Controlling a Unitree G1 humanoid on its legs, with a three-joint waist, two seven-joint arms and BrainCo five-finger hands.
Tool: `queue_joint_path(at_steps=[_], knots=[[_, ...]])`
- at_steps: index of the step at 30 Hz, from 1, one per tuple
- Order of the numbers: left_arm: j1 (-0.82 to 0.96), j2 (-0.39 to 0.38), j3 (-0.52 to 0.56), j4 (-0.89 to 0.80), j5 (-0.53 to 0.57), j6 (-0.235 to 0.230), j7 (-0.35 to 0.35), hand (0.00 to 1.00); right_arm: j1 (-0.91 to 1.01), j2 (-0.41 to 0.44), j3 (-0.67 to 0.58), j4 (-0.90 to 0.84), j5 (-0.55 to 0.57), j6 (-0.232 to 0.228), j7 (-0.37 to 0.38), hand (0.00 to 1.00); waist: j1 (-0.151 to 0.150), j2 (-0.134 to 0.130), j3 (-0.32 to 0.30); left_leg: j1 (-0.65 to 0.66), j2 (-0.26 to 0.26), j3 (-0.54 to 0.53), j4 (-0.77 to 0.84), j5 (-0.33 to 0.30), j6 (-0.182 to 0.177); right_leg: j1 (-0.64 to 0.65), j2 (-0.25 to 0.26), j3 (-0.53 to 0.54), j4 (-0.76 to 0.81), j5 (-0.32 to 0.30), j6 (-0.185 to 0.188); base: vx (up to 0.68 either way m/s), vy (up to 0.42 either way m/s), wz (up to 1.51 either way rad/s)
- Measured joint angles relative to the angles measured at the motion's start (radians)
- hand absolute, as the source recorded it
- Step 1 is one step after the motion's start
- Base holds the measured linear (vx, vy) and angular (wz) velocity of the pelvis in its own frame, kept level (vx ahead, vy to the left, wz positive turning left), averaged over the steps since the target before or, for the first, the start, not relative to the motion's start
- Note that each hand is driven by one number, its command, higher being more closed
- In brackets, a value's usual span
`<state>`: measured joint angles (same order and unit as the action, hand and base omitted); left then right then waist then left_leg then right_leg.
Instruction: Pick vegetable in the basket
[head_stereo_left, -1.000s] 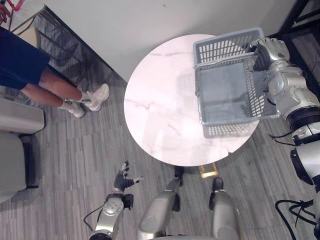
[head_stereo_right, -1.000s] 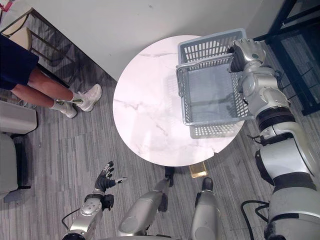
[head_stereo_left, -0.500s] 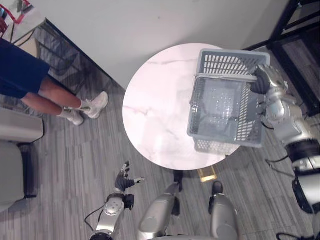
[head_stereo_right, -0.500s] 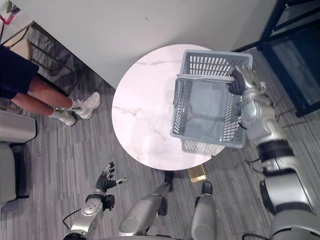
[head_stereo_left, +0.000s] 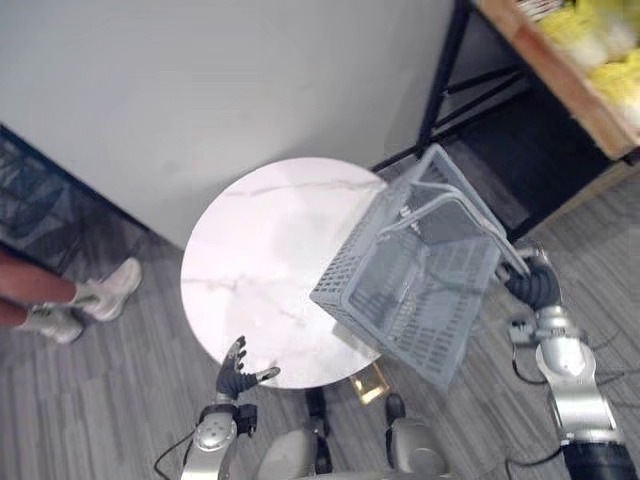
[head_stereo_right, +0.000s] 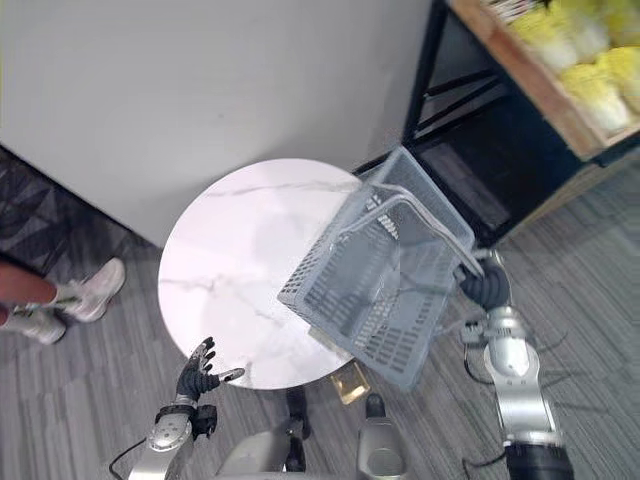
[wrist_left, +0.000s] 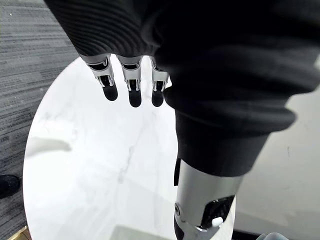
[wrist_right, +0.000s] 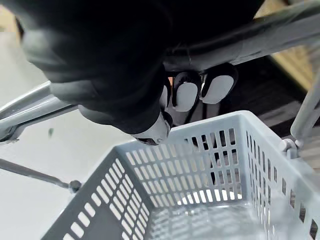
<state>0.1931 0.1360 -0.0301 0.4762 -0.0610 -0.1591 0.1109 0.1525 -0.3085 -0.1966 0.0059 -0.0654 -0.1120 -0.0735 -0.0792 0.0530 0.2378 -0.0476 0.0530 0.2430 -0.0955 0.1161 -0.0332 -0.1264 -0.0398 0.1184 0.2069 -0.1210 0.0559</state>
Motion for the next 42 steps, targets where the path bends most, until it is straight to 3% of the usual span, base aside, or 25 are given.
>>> queue_joint_path(at_steps=[4, 6, 7, 8, 9, 11, 12, 13, 14, 17, 18, 19, 20, 21, 22, 23, 26, 28, 29, 30, 35, 40, 42], knots=[[-0.026, 0.002, 0.001, 0.002, 0.016, 0.001, 0.001, 0.0, 0.039, 0.102, 0.001, 0.001, 0.017, 0.001, 0.005, 1.0, -0.018, -0.029, 0.015, -0.011, 0.011, 0.049, 0.064, -0.031, 0.005, -0.025, 0.004, 0.046, 0.044, 0.008, 0.008, -0.07, -0.015, -0.36], [-0.048, 0.001, 0.002, 0.004, 0.017, 0.003, 0.001, 0.0, 0.058, 0.127, 0.0, 0.002, 0.038, 0.001, -0.009, 1.0, -0.017, -0.031, 0.016, -0.059, 0.033, 0.047, 0.151, -0.066, 0.028, -0.015, 0.006, 0.05, 0.023, 0.024, 0.036, -0.13, -0.009, 0.04], [-0.055, 0.002, 0.019, 0.001, 0.027, 0.002, 0.002, 0.0, 0.064, 0.144, 0.001, -0.001, 0.048, 0.001, -0.014, 1.0, -0.014, -0.027, 0.016, -0.088, 0.049, 0.038, 0.18, -0.082, 0.046, -0.061, 0.013, 0.048, 0.235, -0.055, 0.012, -0.09, 0.0, 0.23], [-0.058, 0.002, 0.025, 0.002, 0.029, 0.003, 0.002, 0.0, 0.076, 0.15, 0.0, -0.001, 0.053, 0.001, -0.017, 1.0, -0.019, -0.03, 0.014, -0.089, 0.046, 0.021, 0.193, -0.086, 0.049, -0.072, 0.006, 0.049, 0.355, -0.094, 0.015, -0.11, -0.015, 0.4], [-0.054, -0.001, 0.034, -0.001, 0.035, 0.004, 0.002, 0.0, 0.106, 0.154, -0.002, -0.001, 0.062, 0.002, -0.018, 1.0, -0.012, -0.038, 0.01, -0.105, 0.043, 0.001, 0.215, -0.085, 0.051, -0.059, -0.022, 0.067, 0.552, -0.142, 0.062, -0.06, -0.035, 0.42], [-0.038, -0.012, 0.047, -0.004, 0.035, 0.004, 0.003, 0.0, 0.124, 0.155, -0.005, -0.001, 0.068, 0.004, -0.022, 1.0, -0.008, -0.051, -0.006, -0.16, 0.04, -0.023, 0.267, -0.078, 0.043, -0.001, -0.053, 0.112, 0.582, -0.151, 0.089, -0.17, -0.134, 0.36], [-0.037, -0.008, 0.071, -0.008, 0.035, 0.006, 0.003, 0.0, 0.122, 0.158, -0.009, -0.002, 0.068, 0.006, -0.031, 1.0, 0.009, -0.073, -0.02, -0.209, 0.036, -0.023, 0.304, -0.059, 0.02, 0.044, -0.067, 0.148, 0.471, -0.149, 0.078, -0.24, -0.224, 0.19], [-0.037, -0.015, 0.082, -0.008, 0.035, 0.011, 0.005, 0.0, 0.116, 0.157, -0.018, -0.002, 0.068, 0.007, -0.035, 1.0, 0.019, -0.071, -0.019, -0.233, 0.048, -0.018, 0.315, -0.047, 0.012, 0.054, -0.064, 0.147, 0.42, -0.181, 0.077, -0.28, -0.257, -0.24], [-0.032, -0.034, 0.081, -0.015, 0.035, 0.018, 0.006, 0.0, 0.113, 0.158, -0.035, -0.003, 0.07, 0.007, -0.04, 1.0, 0.048, -0.058, -0.023, -0.268, 0.087, -0.011, 0.324, -0.022, -0.001, 0.063, -0.045, 0.125, 0.33, -0.23, 0.067, -0.22, -0.19, -0.3], [-0.014, -0.04, 0.057, -0.019, 0.035, 0.021, 0.005, 0.0, 0.105, 0.146, -0.035, -0.005, 0.088, 0.007, -0.042, 1.0, 0.043, -0.05, -0.023, -0.299, 0.138, -0.04, 0.315, 0.038, -0.027, 0.064, 0.004, 0.098, 0.284, -0.29, 0.032, -0.33, -0.298, -0.07], [-0.012, -0.046, 0.044, -0.019, 0.035, 0.024, 0.005, 0.0, 0.103, 0.134, -0.039, -0.005, 0.092, 0.007, -0.047, 1.0, 0.039, -0.032, -0.022, -0.304, 0.161, -0.068, 0.28, 0.115, -0.029, 0.054, 0.042, 0.08, 0.291, -0.293, 0.014, -0.38, -0.308, 0.33], [-0.015, -0.047, 0.036, -0.021, 0.036, 0.024, 0.003, 0.0, 0.106, 0.133, -0.044, -0.004, 0.094, 0.007, -0.056, 1.0, 0.028, -0.028, -0.023, -0.291, 0.159, -0.099, 0.195, 0.238, -0.042, 0.047, 0.054, 0.056, 0.293, -0.28, -0.01, -0.4, -0.268, 0.58], [-0.027, -0.049, 0.035, -0.032, 0.038, 0.025, 0.002, 0.0, 0.111, 0.136, -0.059, -0.005, 0.094, 0.007, -0.058, 1.0, 0.011, -0.044, -0.017, -0.297, 0.157, -0.112, 0.272, 0.17, -0.045, 0.037, 0.041, 0.015, 0.29, -0.256, -0.054, -0.31, -0.173, 0.59], [-0.023, -0.048, 0.035, -0.046, 0.041, 0.026, 0.002, 0.0, 0.114, 0.14, -0.065, -0.007, 0.094, 0.007, -0.059, 1.0, 0.009, -0.047, -0.016, -0.303, 0.155, -0.105, 0.362, 0.09, -0.031, 0.034, 0.037, 0.004, 0.289, -0.246, -0.064, -0.35, -0.202, 0.5], [-0.019, -0.048, 0.034, -0.073, 0.056, 0.025, 0.001, 0.0, 0.133, 0.144, -0.078, -0.026, 0.094, 0.007, -0.059, 1.0, 0.006, -0.043, -0.018, -0.294, 0.154, -0.09, 0.521, -0.055, -0.033, 0.026, 0.036, -0.007, 0.283, -0.221, -0.075, -0.32, -0.177, 0.28], [-0.015, -0.047, 0.038, -0.1, 0.056, 0.023, 0.001, 0.0, 0.156, 0.144, -0.08, -0.045, 0.093, 0.007, -0.058, 1.0, 0.009, -0.038, -0.021, -0.26, 0.157, -0.082, 0.615, -0.156, -0.03, 0.015, 0.04, -0.009, 0.279, -0.198, -0.08, -0.29, -0.155, 0.18], [-0.007, -0.043, 0.042, -0.128, 0.056, 0.018, 0.002, 0.0, 0.169, 0.155, -0.078, -0.069, 0.09, 0.007, -0.056, 1.0, 0.008, -0.016, -0.034, -0.131, 0.166, -0.092, 0.671, -0.316, -0.074, -0.039, 0.076, -0.004, 0.26, -0.146, -0.075, -0.27, -0.061, -0.02], [-0.005, -0.042, 0.041, -0.128, 0.056, 0.018, 0.002, 0.0, 0.168, 0.169, -0.079, -0.065, 0.089, 0.007, -0.055, 1.0, 0.003, -0.009, -0.042, -0.041, 0.149, -0.101, 0.498, -0.378, -0.096, -0.082, 0.097, -0.004, 0.243, -0.126, -0.052, -0.23, 0.019, -0.01], [-0.004, -0.041, 0.041, -0.124, 0.057, 0.018, 0.002, 0.0, 0.168, 0.178, -0.081, -0.055, 0.087, 0.006, -0.054, 1.0, 0.001, -0.002, -0.046, -0.013, 0.146, -0.092, 0.406, -0.385, -0.097, -0.095, 0.104, -0.007, 0.233, -0.117, -0.042, -0.24, 0.028, -0.01], [-0.006, -0.031, 0.04, -0.106, 0.058, 0.019, 0.002, 0.0, 0.166, 0.195, -0.081, -0.023, 0.085, 0.005, -0.053, 1.0, 0.001, -0.027, -0.045, -0.005, 0.134, -0.087, 0.371, -0.365, -0.113, -0.098, 0.094, 0.003, 0.217, -0.099, -0.03, -0.22, 0.025, -0.08], [0.024, -0.016, 0.037, -0.073, 0.076, 0.022, 0.001, 0.0, 0.169, 0.205, -0.101, 0.103, 0.086, 0.008, -0.053, 1.0, 0.006, -0.039, -0.048, -0.01, 0.132, -0.039, 0.384, -0.357, -0.102, -0.091, 0.103, 0.053, 0.147, -0.015, -0.014, -0.12, 0.073, -0.32], [0.018, -0.01, 0.045, -0.08, 0.077, 0.022, 0.004, 0.0, 0.186, 0.232, -0.101, 0.115, 0.095, 0.013, -0.054, 1.0, -0.003, -0.046, -0.044, 0.013, 0.157, 0.133, 0.448, -0.394, -0.056, -0.124, 0.145, 0.196, 0.114, 0.052, 0.009, -0.05, 0.104, -0.94], [0.02, -0.013, 0.056, -0.094, 0.078, 0.022, 0.007, 0.0, 0.182, 0.236, -0.101, 0.115, 0.095, 0.013, -0.053, 1.0, -0.013, -0.054, -0.039, 0.036, 0.18, 0.201, 0.444, -0.405, -0.056, -0.128, 0.118, 0.13, 0.085, 0.047, -0.006, -0.07, 0.067, -1.15]])
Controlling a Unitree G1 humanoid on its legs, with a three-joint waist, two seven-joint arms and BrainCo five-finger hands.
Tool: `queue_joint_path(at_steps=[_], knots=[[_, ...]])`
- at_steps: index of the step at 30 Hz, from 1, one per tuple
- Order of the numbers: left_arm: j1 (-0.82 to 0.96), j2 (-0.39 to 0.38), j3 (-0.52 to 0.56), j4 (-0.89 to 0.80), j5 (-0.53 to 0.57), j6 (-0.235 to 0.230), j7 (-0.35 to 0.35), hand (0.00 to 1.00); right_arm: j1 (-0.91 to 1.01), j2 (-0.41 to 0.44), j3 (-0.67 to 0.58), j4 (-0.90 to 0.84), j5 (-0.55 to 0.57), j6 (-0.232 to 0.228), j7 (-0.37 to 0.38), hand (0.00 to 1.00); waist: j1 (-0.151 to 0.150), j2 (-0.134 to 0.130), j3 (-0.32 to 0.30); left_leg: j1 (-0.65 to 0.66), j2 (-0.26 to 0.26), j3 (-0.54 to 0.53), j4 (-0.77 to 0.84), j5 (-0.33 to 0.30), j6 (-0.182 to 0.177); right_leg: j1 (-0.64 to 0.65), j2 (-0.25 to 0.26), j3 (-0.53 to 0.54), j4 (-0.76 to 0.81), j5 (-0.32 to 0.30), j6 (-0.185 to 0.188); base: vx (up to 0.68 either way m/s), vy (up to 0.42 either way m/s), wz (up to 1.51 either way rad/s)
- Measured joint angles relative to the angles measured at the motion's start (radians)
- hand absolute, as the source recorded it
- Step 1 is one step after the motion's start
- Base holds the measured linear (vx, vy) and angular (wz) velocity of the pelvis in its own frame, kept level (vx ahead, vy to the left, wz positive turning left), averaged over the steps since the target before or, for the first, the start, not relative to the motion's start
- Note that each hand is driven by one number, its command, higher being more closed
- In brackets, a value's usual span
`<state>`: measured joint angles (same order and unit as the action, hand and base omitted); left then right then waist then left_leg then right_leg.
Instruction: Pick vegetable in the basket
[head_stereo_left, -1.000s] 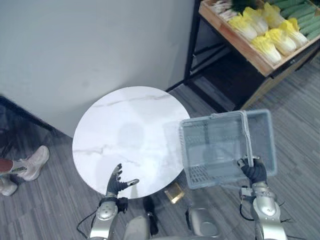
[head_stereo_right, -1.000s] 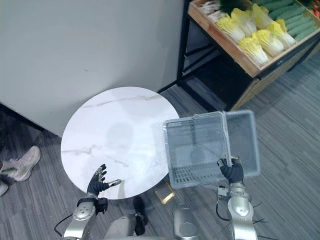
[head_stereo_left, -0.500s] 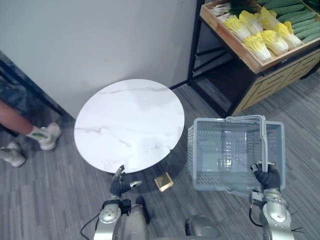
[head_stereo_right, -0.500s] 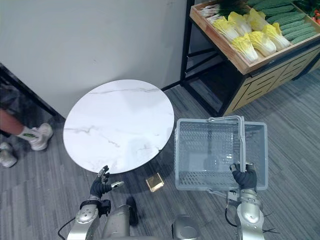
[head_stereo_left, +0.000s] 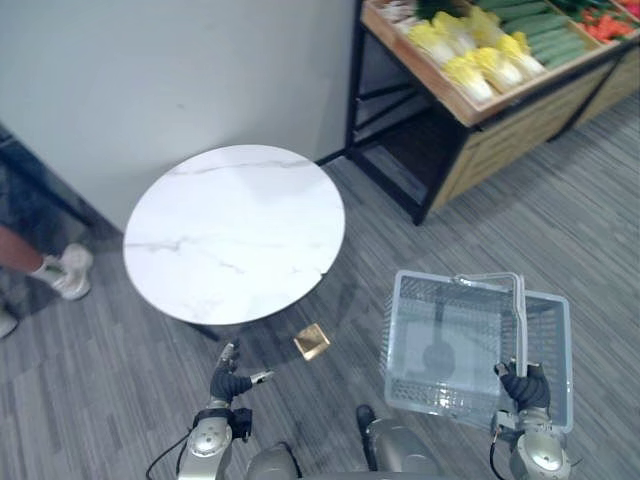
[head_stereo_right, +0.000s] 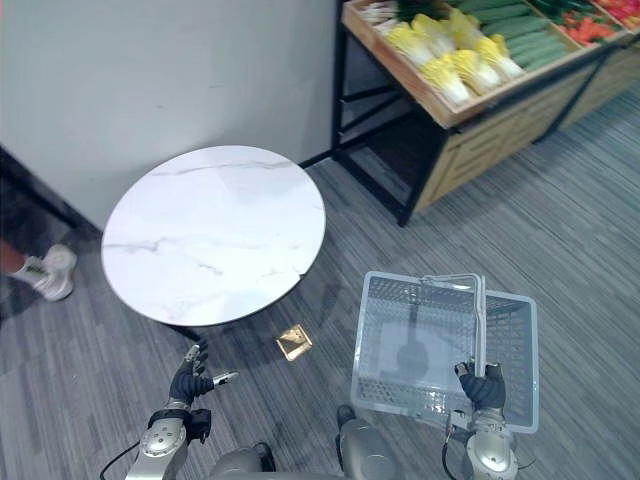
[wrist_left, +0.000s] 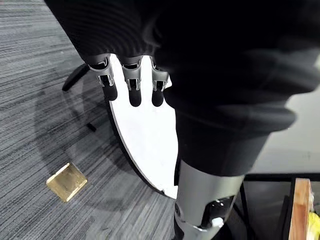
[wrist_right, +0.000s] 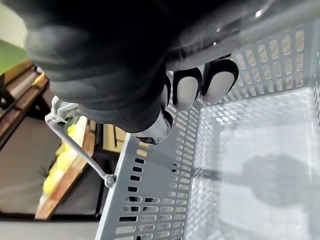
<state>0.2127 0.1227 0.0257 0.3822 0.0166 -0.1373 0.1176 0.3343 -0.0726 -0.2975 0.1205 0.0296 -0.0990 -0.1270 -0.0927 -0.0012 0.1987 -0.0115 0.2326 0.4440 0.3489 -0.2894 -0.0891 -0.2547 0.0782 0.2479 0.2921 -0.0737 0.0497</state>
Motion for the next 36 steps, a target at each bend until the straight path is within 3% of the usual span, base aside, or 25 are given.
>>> queue_joint_path(at_steps=[4, 6, 9, 11, 13, 14, 15, 16, 18, 20, 21, 22, 23, 24, 26, 27, 28, 29, 30, 31, 32, 33, 34, 35, 36], knots=[[-0.003, 0.003, 0.01, -0.011, 0.003, 0.002, 0.019, 0.0, -0.028, -0.002, 0.005, 0.001, 0.001, -0.001, 0.0, 1.0, -0.004, -0.023, 0.007, 0.1, 0.036, 0.207, -0.01, -0.033, -0.016, -0.027, -0.182, -0.446, 0.044, 0.01, -0.022, 0.0, 0.007, -1.45], [-0.01, 0.011, -0.001, -0.009, 0.017, 0.002, 0.018, 0.0, -0.042, -0.016, 0.02, 0.008, 0.011, -0.003, 0.0, 1.0, -0.007, -0.029, 0.004, 0.133, 0.04, 0.267, -0.022, -0.048, -0.029, -0.034, -0.212, -0.534, 0.07, 0.018, -0.022, 0.11, -0.048, -1.21], [-0.062, 0.015, -0.05, -0.008, 0.031, 0.001, 0.015, 0.0, -0.067, -0.026, 0.025, 0.017, 0.022, -0.004, 0.004, 1.0, -0.042, -0.007, 0.002, 0.166, 0.038, 0.29, -0.036, -0.023, -0.047, -0.097, -0.18, -0.481, 0.155, -0.016, -0.031, 0.3, -0.087, -0.73], [-0.097, 0.004, -0.079, -0.008, 0.035, 0.001, 0.01, 0.0, -0.07, -0.027, 0.033, 0.019, 0.021, -0.002, 0.022, 1.0, -0.063, 0.003, 0.004, 0.165, 0.076, 0.253, 0.078, 0.003, -0.048, -0.091, -0.163, -0.458, 0.208, -0.067, -0.053, 0.35, -0.166, -0.63], [-0.116, -0.009, -0.1, -0.008, 0.034, -0.002, 0.0, 0.0, -0.067, -0.033, 0.047, 0.018, 0.02, 0.001, 0.025, 1.0, -0.054, 0.008, 0.01, 0.149, 0.141, 0.2, 0.293, 0.085, 0.053, -0.027, -0.124, -0.422, 0.208, -0.096, -0.075, 0.34, -0.158, -0.97], [-0.104, -0.01, -0.108, -0.009, 0.033, -0.004, -0.003, 0.0, -0.064, -0.044, 0.065, 0.017, 0.019, 0.001, 0.023, 1.0, -0.054, 0.01, 0.012, 0.124, 0.168, 0.12, 0.44, 0.239, 0.133, 0.038, -0.1, -0.375, 0.194, -0.117, -0.087, 0.33, -0.075, -1.49], [-0.072, -0.018, -0.134, -0.02, 0.031, -0.013, 0.0, 0.0, -0.068, -0.066, 0.092, 0.007, 0.02, -0.004, 0.018, 1.0, -0.041, 0.016, 0.011, 0.059, 0.14, -0.024, 0.584, 0.259, 0.073, 0.095, -0.089, -0.295, 0.163, -0.135, -0.091, 0.37, 0.015, -1.56], [-0.072, -0.022, -0.146, -0.025, 0.03, -0.017, 0.0, 0.0, -0.073, -0.069, 0.095, 0.005, 0.021, -0.005, 0.015, 1.0, -0.031, 0.024, 0.007, 0.017, 0.118, -0.069, 0.628, 0.195, 0.045, 0.101, -0.085, -0.266, 0.161, -0.139, -0.092, 0.28, 0.101, -1.35], [-0.072, -0.03, -0.163, -0.052, 0.022, -0.027, 0.007, 0.0, -0.091, -0.071, 0.098, -0.001, 0.022, -0.005, 0.014, 1.0, -0.008, 0.024, 0.008, -0.104, 0.043, -0.155, 0.66, 0.066, 0.045, 0.129, -0.086, -0.187, 0.15, -0.164, -0.099, 0.27, 0.153, -1.05], [-0.067, -0.038, -0.17, -0.089, 0.021, -0.029, 0.021, 0.0, -0.095, -0.07, 0.108, -0.009, 0.03, -0.005, 0.012, 1.0, 0.006, 0.015, 0.014, -0.213, -0.027, -0.2, 0.542, -0.003, 0.041, 0.19, -0.11, -0.135, 0.133, -0.198, -0.071, 0.33, 0.222, -0.78], [-0.06, -0.039, -0.17, -0.103, 0.021, -0.031, 0.023, 0.0, -0.098, -0.071, 0.11, -0.009, 0.03, -0.005, 0.011, 1.0, 0.013, 0.016, 0.016, -0.239, -0.049, -0.21, 0.478, -0.005, 0.041, 0.207, -0.12, -0.123, 0.129, -0.214, -0.057, 0.31, 0.285, -0.58], [-0.05, -0.046, -0.171, -0.123, 0.022, -0.035, 0.029, 0.0, -0.102, -0.08, 0.109, -0.009, 0.029, -0.005, -0.001, 1.0, 0.022, 0.018, 0.019, -0.278, -0.092, -0.248, 0.322, 0.009, 0.018, 0.227, -0.137, -0.093, 0.122, -0.239, -0.024, 0.32, 0.341, -0.75], [-0.035, -0.055, -0.167, -0.158, 0.024, -0.036, 0.051, 0.0, -0.112, -0.106, 0.111, -0.009, 0.027, -0.005, -0.009, 1.0, 0.036, 0.041, 0.014, -0.287, -0.126, -0.297, 0.103, 0.064, -0.03, 0.235, -0.133, -0.054, 0.123, -0.266, 0.007, 0.33, 0.344, -0.96], [-0.03, -0.057, -0.166, -0.168, 0.026, -0.037, 0.064, 0.0, -0.113, -0.114, 0.116, -0.007, 0.022, -0.003, -0.011, 1.0, 0.054, 0.046, 0.014, -0.281, -0.13, -0.301, 0.109, 0.123, -0.011, 0.241, -0.127, -0.024, 0.125, -0.281, 0.024, 0.42, 0.375, -0.98], [-0.025, -0.061, -0.151, -0.198, 0.03, -0.037, 0.081, 0.0, -0.111, -0.121, 0.131, -0.013, 0.01, -0.005, -0.02, 1.0, 0.044, 0.035, -0.006, -0.295, -0.189, -0.288, 0.167, 0.069, 0.083, 0.294, -0.189, 0.007, 0.05, -0.294, 0.032, 0.49, 0.372, -0.39], [-0.031, -0.06, -0.15, -0.216, 0.035, -0.04, 0.08, 0.0, -0.111, -0.117, 0.131, -0.011, 0.006, -0.005, -0.023, 1.0, 0.048, 0.02, -0.012, -0.293, -0.214, -0.265, 0.175, 0.039, 0.109, 0.277, -0.217, 0.015, 0.096, -0.303, 0.043, 0.49, 0.323, -0.12], [-0.042, -0.059, -0.151, -0.218, 0.035, -0.045, 0.083, 0.0, -0.112, -0.11, 0.131, -0.011, -0.004, -0.004, -0.02, 1.0, 0.051, -0.004, -0.012, -0.281, -0.249, -0.241, 0.174, 0.007, 0.128, 0.212, -0.24, 0.024, 0.235, -0.31, 0.098, 0.48, 0.291, -0.14], [-0.056, -0.049, -0.151, -0.214, 0.035, -0.043, 0.083, 0.0, -0.112, -0.102, 0.131, -0.003, -0.006, -0.001, -0.02, 1.0, 0.045, -0.017, -0.008, -0.235, -0.281, -0.236, 0.159, -0.02, 0.147, 0.157, -0.255, 0.027, 0.409, -0.273, 0.223, 0.49, 0.274, -0.05], [-0.054, -0.043, -0.151, -0.214, 0.036, -0.041, 0.083, 0.0, -0.113, -0.097, 0.133, 0.01, -0.012, 0.001, -0.019, 1.0, 0.042, -0.026, -0.004, -0.192, -0.295, -0.236, 0.137, -0.023, 0.16, 0.131, -0.26, 0.027, 0.497, -0.241, 0.224, 0.52, 0.223, 0.0], [-0.048, -0.04, -0.158, -0.213, 0.038, -0.04, 0.086, 0.0, -0.113, -0.096, 0.141, 0.042, -0.029, 0.006, -0.015, 1.0, 0.039, -0.029, -0.005, -0.101, -0.308, -0.231, 0.085, -0.029, 0.181, 0.091, -0.258, -0.006, 0.652, -0.245, 0.204, 0.55, 0.17, -0.08], [-0.045, -0.038, -0.168, -0.213, 0.041, -0.04, 0.09, 0.0, -0.112, -0.096, 0.147, 0.059, -0.041, 0.009, -0.009, 1.0, 0.037, -0.024, -0.008, -0.033, -0.311, -0.234, 0.035, -0.031, 0.183, 0.063, -0.256, -0.067, 0.712, -0.254, 0.152, 0.76, 0.175, -0.2], [-0.048, -0.035, -0.172, -0.213, 0.046, -0.041, 0.107, 0.0, -0.118, -0.096, 0.162, 0.061, -0.05, 0.012, 0.002, 1.0, 0.034, -0.004, -0.013, 0.075, -0.303, -0.245, -0.071, -0.03, 0.184, -0.023, -0.233, -0.181, 0.729, -0.292, 0.07, 0.88, 0.128, -0.22], [-0.064, -0.029, -0.173, -0.191, 0.046, -0.041, 0.108, 0.0, -0.139, -0.098, 0.164, 0.061, -0.05, 0.012, 0.008, 1.0, 0.025, 0.019, -0.01, 0.143, -0.281, -0.254, -0.141, -0.029, 0.183, -0.118, -0.18, -0.242, 0.66, -0.318, 0.019, 0.77, 0.072, -0.22], [-0.074, -0.028, -0.173, -0.176, 0.046, -0.041, 0.107, 0.0, -0.15, -0.101, 0.164, 0.061, -0.05, 0.012, 0.01, 1.0, 0.019, 0.03, -0.008, 0.163, -0.269, -0.255, -0.158, -0.029, 0.177, -0.156, -0.156, -0.262, 0.608, -0.319, 0.013, 0.68, 0.014, -0.06], [-0.098, -0.027, -0.173, -0.145, 0.046, -0.04, 0.107, 0.0, -0.165, -0.103, 0.162, 0.061, -0.049, 0.011, 0.015, 1.0, 0.007, 0.039, 0.002, 0.195, -0.25, -0.255, -0.161, -0.029, 0.155, -0.217, -0.121, -0.284, 0.475, -0.283, -0.019, 0.59, -0.032, 0.19]])
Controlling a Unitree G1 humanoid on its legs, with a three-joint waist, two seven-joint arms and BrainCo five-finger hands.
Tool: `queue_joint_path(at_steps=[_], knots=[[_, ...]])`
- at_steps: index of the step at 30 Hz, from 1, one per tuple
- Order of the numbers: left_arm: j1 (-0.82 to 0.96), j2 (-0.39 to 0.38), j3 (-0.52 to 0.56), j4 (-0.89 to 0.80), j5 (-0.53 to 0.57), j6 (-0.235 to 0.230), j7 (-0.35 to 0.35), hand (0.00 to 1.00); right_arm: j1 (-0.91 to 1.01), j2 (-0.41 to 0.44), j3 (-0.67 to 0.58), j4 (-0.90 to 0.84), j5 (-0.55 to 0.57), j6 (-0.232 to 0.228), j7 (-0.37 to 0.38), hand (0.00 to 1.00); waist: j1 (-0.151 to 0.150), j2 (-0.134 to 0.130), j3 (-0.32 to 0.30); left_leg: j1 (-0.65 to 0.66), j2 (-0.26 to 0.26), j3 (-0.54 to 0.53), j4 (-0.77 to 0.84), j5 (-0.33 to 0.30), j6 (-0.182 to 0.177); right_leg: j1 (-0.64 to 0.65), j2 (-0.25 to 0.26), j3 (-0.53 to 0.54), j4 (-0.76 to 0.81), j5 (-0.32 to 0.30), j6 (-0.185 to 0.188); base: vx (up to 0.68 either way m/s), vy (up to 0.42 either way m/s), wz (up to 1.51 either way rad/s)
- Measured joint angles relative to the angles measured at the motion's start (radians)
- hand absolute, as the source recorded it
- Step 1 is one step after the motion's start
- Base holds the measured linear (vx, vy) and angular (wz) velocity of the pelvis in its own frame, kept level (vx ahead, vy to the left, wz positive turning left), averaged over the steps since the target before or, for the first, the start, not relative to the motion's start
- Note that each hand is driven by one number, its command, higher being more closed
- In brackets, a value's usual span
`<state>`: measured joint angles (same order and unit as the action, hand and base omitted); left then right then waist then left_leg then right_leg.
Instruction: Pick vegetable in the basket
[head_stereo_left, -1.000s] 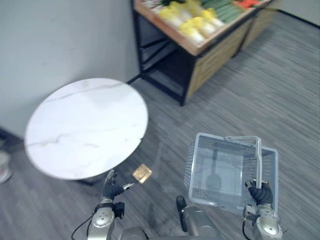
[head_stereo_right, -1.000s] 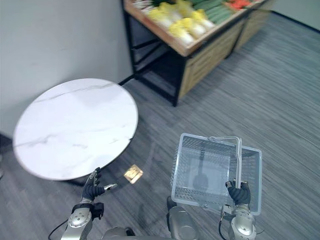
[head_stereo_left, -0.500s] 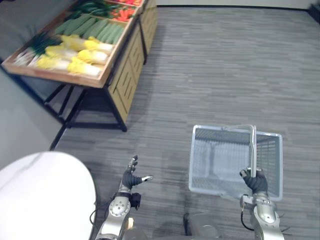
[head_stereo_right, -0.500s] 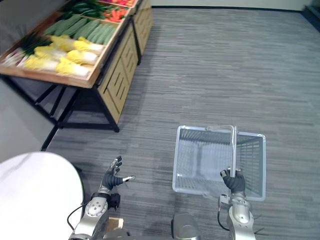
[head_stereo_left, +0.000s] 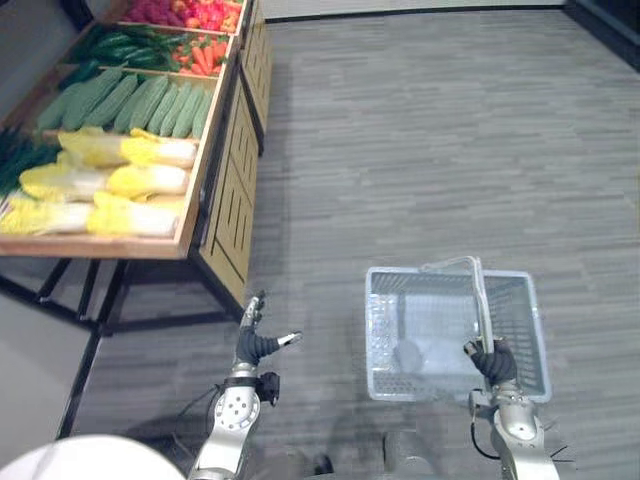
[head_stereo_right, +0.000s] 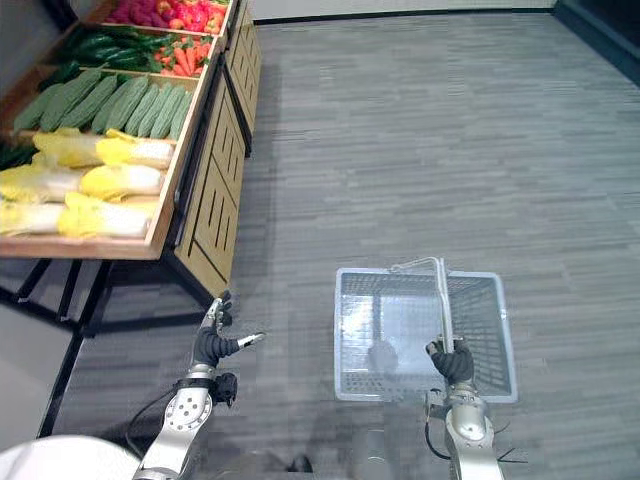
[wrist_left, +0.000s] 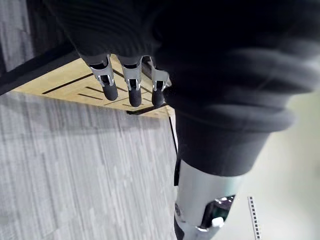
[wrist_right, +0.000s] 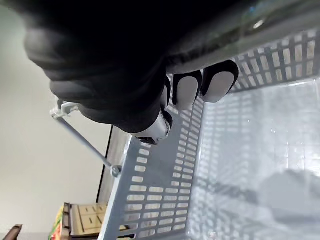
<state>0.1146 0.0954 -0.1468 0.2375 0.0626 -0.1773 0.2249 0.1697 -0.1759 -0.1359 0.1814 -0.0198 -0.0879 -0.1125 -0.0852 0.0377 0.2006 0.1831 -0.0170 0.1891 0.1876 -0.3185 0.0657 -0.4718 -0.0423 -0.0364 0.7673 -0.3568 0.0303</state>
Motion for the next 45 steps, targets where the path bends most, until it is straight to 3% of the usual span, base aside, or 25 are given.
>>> queue_joint_path(at_steps=[1, 2, 3, 4, 5, 6, 8, 9, 10, 11, 14, 17, 19, 20, 24, 25, 27, 30, 31, 33, 35, 36, 38, 41, 45], knots=[[-0.02, 0.0, 0.001, 0.035, 0.001, 0.001, 0.0, 0.0, -0.002, -0.001, -0.003, -0.001, 0.001, -0.001, 0.002, 1.0, -0.014, 0.0, 0.001, 0.038, 0.011, -0.004, 0.003, -0.012, -0.046, -0.034, 0.029, 0.013, -0.184, 0.104, -0.009, 0.78, -0.077, 0.38], [-0.027, 0.006, 0.001, 0.056, 0.013, 0.007, 0.0, 0.0, 0.002, -0.005, -0.004, -0.003, 0.0, -0.002, 0.002, 1.0, -0.023, -0.01, -0.002, 0.085, 0.01, -0.013, 0.004, -0.034, -0.086, -0.018, 0.05, 0.043, -0.397, 0.295, -0.023, 0.55, -0.072, 0.39], [-0.026, 0.007, 0.0, 0.06, 0.019, 0.007, 0.0, 0.0, 0.006, -0.008, -0.004, -0.005, 0.0, -0.002, 0.002, 1.0, -0.027, -0.013, -0.004, 0.101, 0.01, -0.018, 0.006, -0.039, -0.094, -0.011, 0.052, 0.053, -0.433, 0.363, -0.021, 0.62, -0.091, 0.27], [-0.028, -0.021, 0.001, 0.099, 0.035, 0.01, 0.0, 0.0, 0.01, -0.036, -0.005, -0.004, 0.0, -0.003, 0.002, 1.0, -0.03, 0.027, 0.001, 0.147, 0.031, -0.041, 0.017, -0.049, -0.111, 0.004, 0.078, 0.055, -0.396, 0.471, -0.038, 0.7, -0.087, 0.12], [-0.038, -0.027, 0.002, 0.112, 0.045, 0.019, -0.005, 0.0, -0.004, -0.032, -0.008, -0.015, 0.0, -0.001, 0.002, 1.0, -0.023, 0.037, -0.001, 0.123, 0.046, -0.053, 0.077, 0.0, -0.155, -0.022, 0.072, 0.073, -0.289, 0.397, -0.06, 0.83, -0.119, 0.17], [-0.045, -0.031, 0.002, 0.117, 0.05, 0.02, -0.005, 0.0, -0.005, -0.029, -0.011, -0.019, 0.0, -0.001, 0.002, 1.0, -0.024, 0.032, 0.002, 0.118, 0.034, -0.061, 0.113, 0.045, -0.156, -0.024, 0.056, 0.073, -0.242, 0.358, -0.06, 0.76, -0.133, 0.39], [-0.023, -0.072, 0.03, 0.114, 0.065, 0.019, -0.006, 0.0, 0.02, -0.027, -0.003, -0.021, 0.0, 0.003, 0.009, 1.0, -0.035, 0.03, 0.006, 0.043, 0.044, -0.07, 0.39, 0.301, -0.142, 0.097, 0.022, 0.054, -0.214, 0.241, -0.062, 0.62, -0.146, 0.52], [-0.008, -0.081, 0.039, 0.107, 0.065, 0.016, -0.005, 0.0, 0.027, -0.022, 0.0, -0.025, 0.0, 0.004, 0.009, 1.0, -0.026, 0.025, 0.011, 0.008, 0.073, -0.076, 0.499, 0.313, -0.152, 0.146, 0.023, 0.048, -0.242, 0.224, -0.066, 0.58, -0.091, 0.37], [0.005, -0.084, 0.038, 0.101, 0.066, 0.014, -0.007, 0.0, 0.047, 0.005, -0.003, -0.06, 0.0, 0.011, 0.003, 1.0, -0.011, 0.05, 0.01, -0.088, 0.151, -0.058, 0.727, 0.278, -0.139, 0.245, 0.04, 0.023, -0.304, 0.209, -0.073, 0.61, -0.087, 0.29], [0.038, -0.083, 0.041, 0.056, 0.064, 0.016, -0.005, 0.0, 0.067, 0.02, 0.001, -0.111, 0.001, 0.016, -0.006, 1.0, 0.003, 0.033, 0.022, -0.199, 0.228, -0.012, 0.89, 0.206, -0.13, 0.345, 0.056, 0.007, -0.377, 0.189, -0.09, 0.49, -0.081, 0.25], [0.084, -0.085, 0.035, -0.01, 0.063, 0.016, -0.006, 0.0, 0.092, 0.028, 0.005, -0.191, 0.008, 0.014, -0.019, 1.0, 0.041, 0.017, 0.03, -0.31, 0.26, 0.054, 0.861, 0.124, -0.132, 0.455, 0.042, 0.006, -0.429, 0.148, -0.1, 0.39, -0.032, 0.08], [0.087, -0.09, 0.032, -0.074, 0.064, 0.016, -0.001, 0.0, 0.074, 0.001, -0.038, -0.194, 0.015, -0.025, -0.024, 1.0, 0.043, 0.01, 0.03, -0.414, 0.213, 0.18, 0.57, 0.082, -0.122, 0.558, -0.014, -0.04, -0.455, 0.09, -0.056, 0.43, 0.074, 0.5], [0.085, -0.104, 0.03, -0.148, 0.07, 0.014, 0.017, 0.0, 0.081, -0.025, -0.088, -0.168, 0.018, -0.036, -0.04, 1.0, 0.04, 0.032, 0.013, -0.422, 0.176, 0.325, 0.315, 0.176, -0.136, 0.636, -0.025, -0.098, -0.476, 0.043, -0.01, 0.56, 0.151, 0.75], [0.087, -0.113, 0.033, -0.201, 0.085, 0.012, 0.046, 0.0, 0.097, -0.025, -0.113, -0.123, 0.018, -0.042, -0.042, 1.0, 0.043, 0.027, -0.015, -0.395, 0.139, 0.396, 0.22, 0.198, 0.06, 0.676, -0.033, -0.115, -0.473, -0.007, 0.021, 0.45, 0.12, 0.7], [0.086, -0.119, 0.043, -0.26, 0.154, 0.013, 0.097, 0.0, 0.104, -0.004, -0.134, 0.01, 0.012, -0.036, -0.044, 1.0, 0.042, -0.016, -0.048, -0.372, 0.012, 0.318, 0.21, 0.124, 0.108, 0.677, -0.109, -0.124, -0.316, -0.01, 0.038, 0.63, 0.142, 0.99], [0.09, -0.122, 0.049, -0.273, 0.181, 0.013, 0.113, 0.0, 0.104, 0.007, -0.141, 0.061, 0.008, -0.018, -0.044, 1.0, 0.04, -0.026, -0.043, -0.342, -0.023, 0.266, 0.208, 0.098, 0.111, 0.618, -0.131, -0.115, -0.112, 0.039, 0.12, 0.53, 0.054, 1.44], [0.087, -0.121, 0.051, -0.278, 0.223, 0.017, 0.146, 0.0, 0.12, 0.014, -0.136, 0.116, -0.001, 0.004, -0.039, 1.0, 0.033, -0.028, -0.041, -0.283, -0.056, 0.176, 0.196, 0.076, 0.114, 0.522, -0.144, -0.062, 0.148, 0.039, 0.109, 0.52, -0.01, 1.36], [0.108, -0.109, 0.061, -0.312, 0.266, 0.021, 0.191, 0.0, 0.159, 0.023, -0.097, 0.124, -0.006, 0.008, -0.035, 1.0, 0.043, -0.023, -0.041, -0.185, -0.049, 0.057, 0.158, 0.072, 0.111, 0.378, -0.071, 0.045, 0.171, -0.021, 0.032, 0.45, -0.136, 1.04], [0.105, -0.111, 0.054, -0.343, 0.282, 0.02, 0.197, 0.0, 0.183, 0.038, -0.094, 0.106, -0.008, 0.001, -0.033, 1.0, 0.042, -0.019, -0.041, -0.168, -0.027, -0.005, 0.161, 0.06, 0.084, 0.317, -0.02, 0.113, 0.134, -0.036, 0.019, 0.31, -0.179, 0.99], [0.099, -0.108, 0.033, -0.379, 0.306, 0.014, 0.209, 0.0, 0.217, 0.072, -0.095, 0.087, 0.01, -0.021, -0.032, 1.0, 0.043, -0.032, -0.044, -0.169, -0.001, -0.067, 0.207, 0.045, 0.056, 0.253, 0.04, 0.24, 0.023, -0.041, 0.035, 0.39, -0.33, 1.5], [0.099, -0.102, 0.026, -0.397, 0.307, 0.014, 0.213, 0.0, 0.256, 0.099, -0.091, 0.068, 0.024, -0.044, -0.031, 1.0, 0.039, -0.06, -0.047, -0.192, 0.016, -0.092, 0.287, -0.005, -0.023, 0.243, 0.038, 0.35, -0.133, 0.024, 0.057, 0.28, -0.309, 1.76], [0.101, -0.089, 0.024, -0.414, 0.311, 0.013, 0.214, 0.0, 0.291, 0.109, -0.073, 0.074, 0.034, -0.06, -0.031, 1.0, 0.038, -0.098, -0.052, -0.205, 0.017, -0.1, 0.339, -0.072, -0.063, 0.243, 0.005, 0.357, -0.179, 0.105, 0.108, 0.19, -0.26, 1.49], [0.109, -0.108, 0.024, -0.402, 0.321, 0.021, 0.214, 0.0, 0.279, 0.095, -0.079, 0.102, 0.052, -0.061, -0.034, 1.0, 0.078, -0.064, -0.067, -0.218, 0.075, -0.139, 0.351, -0.09, -0.086, 0.247, 0.037, 0.281, -0.157, 0.081, 0.07, 0.2, -0.291, 1.02], [0.097, -0.113, 0.037, -0.404, 0.326, 0.021, 0.216, 0.0, 0.253, 0.081, -0.082, 0.14, 0.089, -0.06, -0.023, 1.0, 0.103, -0.046, -0.074, -0.239, 0.109, -0.161, 0.303, -0.05, -0.142, 0.249, 0.021, 0.192, -0.167, 0.071, 0.047, 0.1, -0.289, 0.86], [0.088, -0.116, 0.061, -0.403, 0.343, 0.052, 0.219, 0.0, 0.243, 0.092, -0.103, 0.203, 0.13, -0.059, -0.023, 1.0, 0.098, -0.047, -0.07, -0.26, 0.135, -0.095, 0.264, 0.016, -0.14, 0.296, -0.031, 0.076, -0.218, 0.079, 0.028, 0.01, -0.067, 0.89]])
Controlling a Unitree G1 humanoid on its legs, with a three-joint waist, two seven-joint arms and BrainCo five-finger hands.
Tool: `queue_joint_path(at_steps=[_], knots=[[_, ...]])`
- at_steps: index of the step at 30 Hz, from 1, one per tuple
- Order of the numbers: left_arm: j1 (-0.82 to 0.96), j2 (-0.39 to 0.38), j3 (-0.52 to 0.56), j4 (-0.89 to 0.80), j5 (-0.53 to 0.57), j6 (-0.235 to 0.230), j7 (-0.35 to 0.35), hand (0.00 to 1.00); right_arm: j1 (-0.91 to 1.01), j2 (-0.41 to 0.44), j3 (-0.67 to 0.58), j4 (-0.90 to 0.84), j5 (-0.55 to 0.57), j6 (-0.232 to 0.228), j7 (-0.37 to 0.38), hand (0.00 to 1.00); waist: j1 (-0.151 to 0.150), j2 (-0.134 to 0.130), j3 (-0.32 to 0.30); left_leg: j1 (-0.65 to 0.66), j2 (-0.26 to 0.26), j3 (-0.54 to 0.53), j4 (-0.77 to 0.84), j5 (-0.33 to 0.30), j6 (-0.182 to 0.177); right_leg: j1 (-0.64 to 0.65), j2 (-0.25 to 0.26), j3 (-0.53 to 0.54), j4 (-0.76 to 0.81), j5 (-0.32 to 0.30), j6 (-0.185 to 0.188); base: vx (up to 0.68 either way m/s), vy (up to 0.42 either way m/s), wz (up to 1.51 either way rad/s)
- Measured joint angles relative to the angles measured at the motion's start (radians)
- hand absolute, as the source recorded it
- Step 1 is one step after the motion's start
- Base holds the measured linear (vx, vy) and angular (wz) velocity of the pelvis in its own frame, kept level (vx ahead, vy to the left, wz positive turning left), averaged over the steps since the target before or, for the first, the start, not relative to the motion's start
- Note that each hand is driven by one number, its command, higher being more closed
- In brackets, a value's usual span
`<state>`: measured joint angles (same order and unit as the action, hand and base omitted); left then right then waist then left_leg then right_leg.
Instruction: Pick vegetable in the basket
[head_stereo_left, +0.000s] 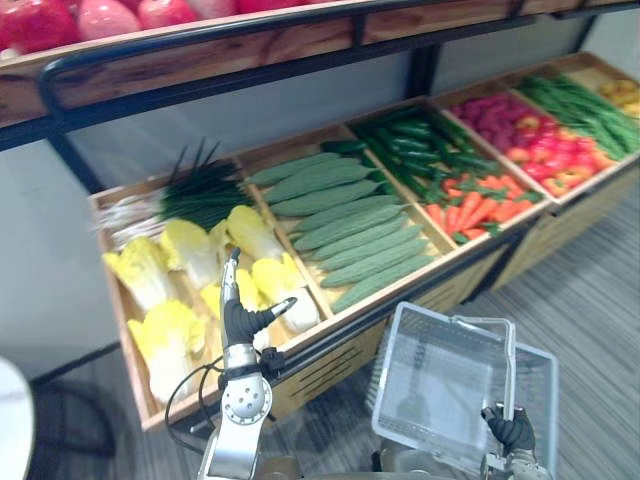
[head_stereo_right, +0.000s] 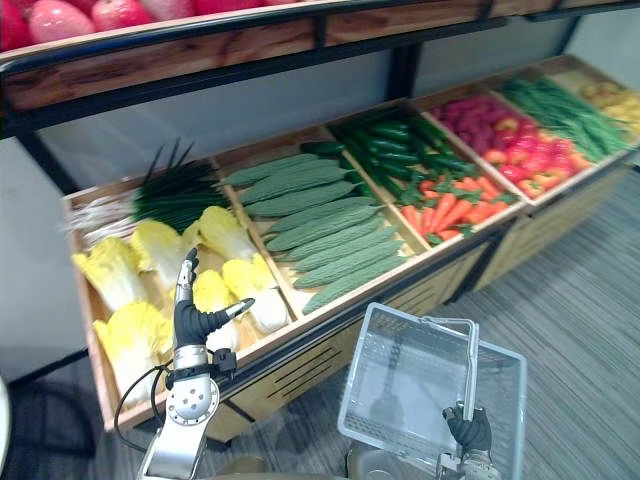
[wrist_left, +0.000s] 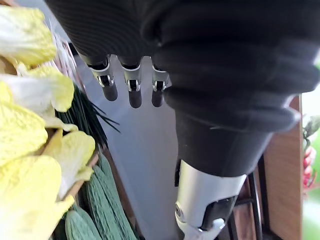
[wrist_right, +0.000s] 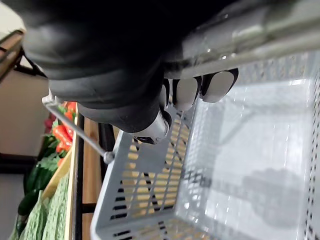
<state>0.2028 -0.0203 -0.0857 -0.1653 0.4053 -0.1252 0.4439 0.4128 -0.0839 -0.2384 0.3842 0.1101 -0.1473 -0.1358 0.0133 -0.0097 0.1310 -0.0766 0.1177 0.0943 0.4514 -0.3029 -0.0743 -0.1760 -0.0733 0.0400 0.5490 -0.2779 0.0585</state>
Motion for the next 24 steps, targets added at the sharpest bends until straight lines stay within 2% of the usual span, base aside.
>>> queue_joint_path(at_steps=[1, 3, 4, 6, 7, 11, 12, 15, 19, 24], knots=[[-0.011, 0.0, 0.017, 0.0, 0.0, 0.008, 0.002, 0.0, 0.0, 0.001, -0.014, 0.014, 0.004, 0.0, -0.001, 1.0, 0.0, -0.001, 0.001, 0.003, 0.029, 0.08, -0.008, 0.006, 0.013, 0.012, -0.015, -0.024, -0.013, 0.003, -0.003, -0.02, -0.002, 0.74], [-0.022, 0.001, 0.043, 0.001, 0.0, 0.013, 0.005, 0.0, 0.0, -0.001, -0.024, 0.034, 0.01, 0.001, -0.008, 1.0, 0.0, -0.006, 0.001, 0.018, 0.079, 0.192, -0.016, 0.015, 0.016, 0.021, -0.034, -0.044, -0.02, 0.004, -0.004, -0.02, 0.01, 0.5], [-0.033, 0.002, 0.06, 0.003, 0.001, 0.018, 0.004, 0.0, 0.006, 0.0, -0.032, 0.037, 0.017, 0.003, -0.013, 1.0, -0.004, -0.006, 0.002, 0.022, 0.094, 0.243, -0.027, 0.036, -0.006, 0.027, -0.045, -0.058, -0.029, 0.007, 0.002, -0.02, 0.043, 0.4], [-0.043, 0.01, 0.083, 0.024, 0.004, 0.03, 0.004, 0.0, 0.005, 0.0, -0.037, 0.05, 0.019, 0.003, -0.013, 1.0, -0.002, -0.006, 0.002, 0.018, 0.086, 0.246, -0.034, 0.043, -0.003, 0.035, -0.05, -0.052, -0.057, 0.023, 0.017, -0.03, 0.078, 0.13], [-0.055, 0.022, 0.099, 0.055, 0.005, 0.035, 0.005, 0.0, 0.005, -0.001, -0.036, 0.06, 0.019, 0.003, -0.013, 1.0, -0.002, -0.014, 0.001, 0.019, 0.077, 0.247, -0.05, 0.05, 0.001, 0.038, -0.049, -0.046, -0.078, 0.032, 0.026, -0.02, 0.077, -0.04], [-0.107, 0.066, 0.128, 0.146, 0.007, 0.063, -0.003, 0.0, 0.004, -0.001, -0.019, 0.063, 0.019, 0.003, -0.002, 1.0, -0.011, -0.03, 0.004, 0.02, 0.051, 0.254, -0.116, 0.088, -0.004, 0.037, -0.053, -0.035, -0.139, 0.066, 0.03, -0.01, 0.056, -0.02], [-0.135, 0.085, 0.134, 0.197, 0.006, 0.076, -0.007, 0.0, 0.003, -0.001, -0.011, 0.063, 0.018, 0.004, 0.011, 1.0, -0.018, -0.046, 0.005, 0.021, 0.04, 0.256, -0.146, 0.107, 0.0, 0.032, -0.053, -0.03, -0.153, 0.077, 0.029, 0.0, 0.0, 0.0], [-0.189, 0.115, 0.136, 0.29, 0.002, 0.085, -0.019, 0.0, -0.013, -0.004, 0.005, 0.063, 0.015, 0.004, 0.026, 1.0, -0.034, -0.06, 0.01, 0.028, 0.033, 0.276, -0.171, 0.12, -0.005, 0.021, -0.049, -0.012, -0.158, 0.079, 0.03, 0.06, 0.01, -0.12], [-0.283, 0.139, 0.115, 0.414, -0.001, 0.087, -0.032, 0.0, -0.039, -0.016, 0.014, 0.059, 0.013, 0.004, 0.032, 1.0, -0.054, -0.06, 0.019, 0.011, 0.035, 0.304, -0.181, 0.131, -0.014, -0.024, -0.038, 0.016, -0.147, 0.079, 0.029, 0.05, -0.014, -0.19], [-0.444, 0.153, 0.074, 0.577, 0.0, 0.093, -0.045, 0.0, -0.073, -0.026, 0.029, 0.017, 0.013, 0.004, 0.031, 1.0, -0.064, -0.072, 0.078, -0.035, 0.055, 0.322, -0.167, 0.135, -0.021, -0.091, -0.016, 0.037, -0.122, 0.083, 0.016, -0.02, -0.052, -0.15]])
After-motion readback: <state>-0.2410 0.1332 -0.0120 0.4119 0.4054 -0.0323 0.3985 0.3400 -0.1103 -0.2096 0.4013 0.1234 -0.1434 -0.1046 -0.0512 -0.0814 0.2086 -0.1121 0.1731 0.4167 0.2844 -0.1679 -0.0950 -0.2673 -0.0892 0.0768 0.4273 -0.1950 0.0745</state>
